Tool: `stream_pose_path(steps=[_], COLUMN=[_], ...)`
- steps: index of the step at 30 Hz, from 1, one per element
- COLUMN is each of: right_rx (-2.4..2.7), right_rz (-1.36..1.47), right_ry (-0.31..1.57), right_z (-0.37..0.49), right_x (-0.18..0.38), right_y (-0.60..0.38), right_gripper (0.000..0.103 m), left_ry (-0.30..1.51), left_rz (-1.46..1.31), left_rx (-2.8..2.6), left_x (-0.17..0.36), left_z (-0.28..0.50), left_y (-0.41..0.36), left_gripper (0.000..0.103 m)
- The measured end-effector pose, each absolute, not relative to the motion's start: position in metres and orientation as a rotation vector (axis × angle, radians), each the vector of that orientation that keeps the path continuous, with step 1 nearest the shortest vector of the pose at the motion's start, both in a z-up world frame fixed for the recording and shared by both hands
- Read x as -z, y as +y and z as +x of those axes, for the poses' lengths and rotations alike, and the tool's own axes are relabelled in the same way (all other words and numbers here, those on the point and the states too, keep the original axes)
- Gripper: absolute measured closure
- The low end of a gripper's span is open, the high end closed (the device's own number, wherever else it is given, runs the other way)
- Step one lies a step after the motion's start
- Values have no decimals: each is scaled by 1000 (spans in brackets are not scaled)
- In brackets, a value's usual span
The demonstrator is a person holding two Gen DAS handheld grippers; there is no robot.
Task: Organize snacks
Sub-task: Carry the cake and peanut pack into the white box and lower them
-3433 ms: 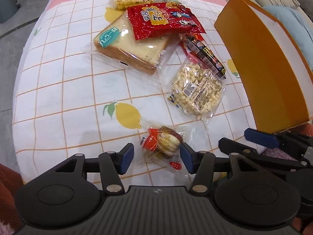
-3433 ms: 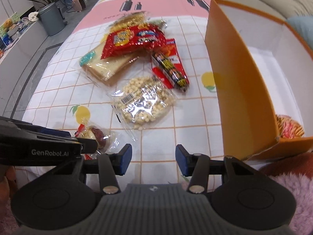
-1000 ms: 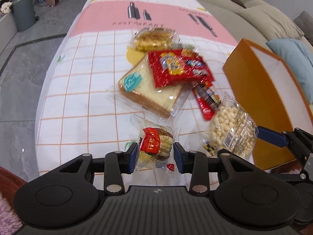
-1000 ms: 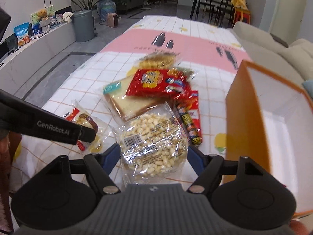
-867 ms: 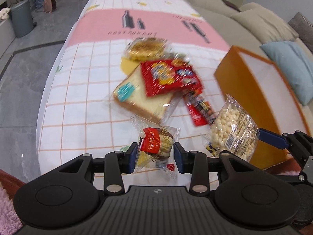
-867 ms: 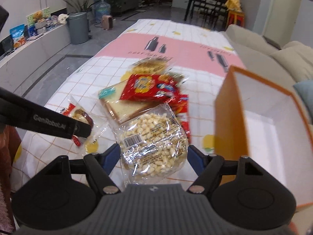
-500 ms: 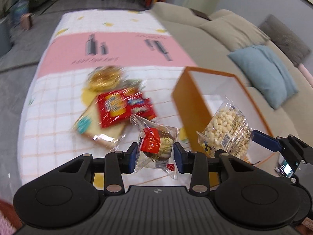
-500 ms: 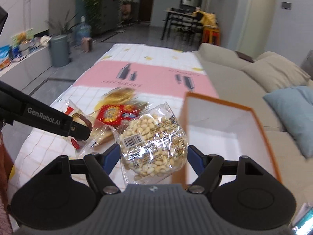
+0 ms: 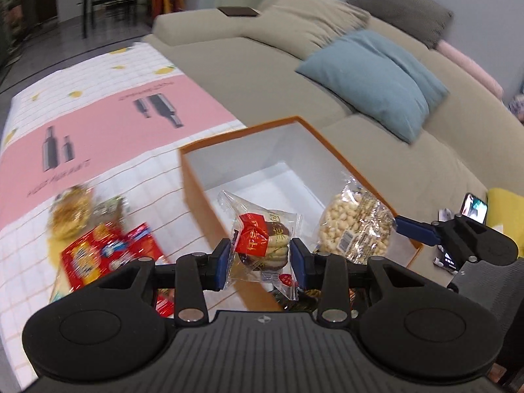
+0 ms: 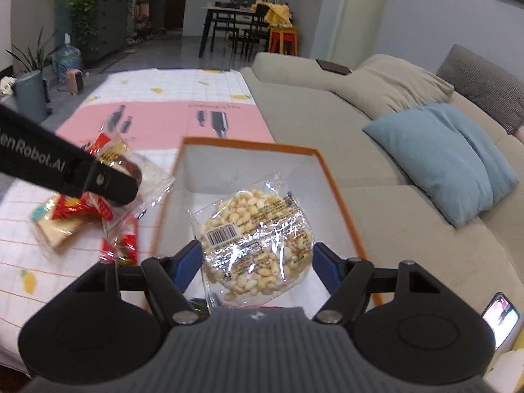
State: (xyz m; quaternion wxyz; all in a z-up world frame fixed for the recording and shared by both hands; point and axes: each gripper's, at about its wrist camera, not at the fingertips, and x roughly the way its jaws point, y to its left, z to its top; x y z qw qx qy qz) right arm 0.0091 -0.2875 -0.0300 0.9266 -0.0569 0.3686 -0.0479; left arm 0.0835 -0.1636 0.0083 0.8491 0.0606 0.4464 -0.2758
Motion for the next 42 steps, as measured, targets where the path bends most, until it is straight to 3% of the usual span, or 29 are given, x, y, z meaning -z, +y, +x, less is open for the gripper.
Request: stream_pose_path(steps=[24, 42], right_rx=[-24, -55], right_rz=[-191, -158], right_ry=[1110, 1182], right_z=[73, 91], right_x=[100, 116], right_y=[-341, -346], right_gripper=[32, 31], left_ry=[1199, 1312], left_rz=[476, 601], left_rx=[670, 657], left_x=[81, 103], left_z=[133, 134], left_y=[-245, -272], left_gripper=[60, 59])
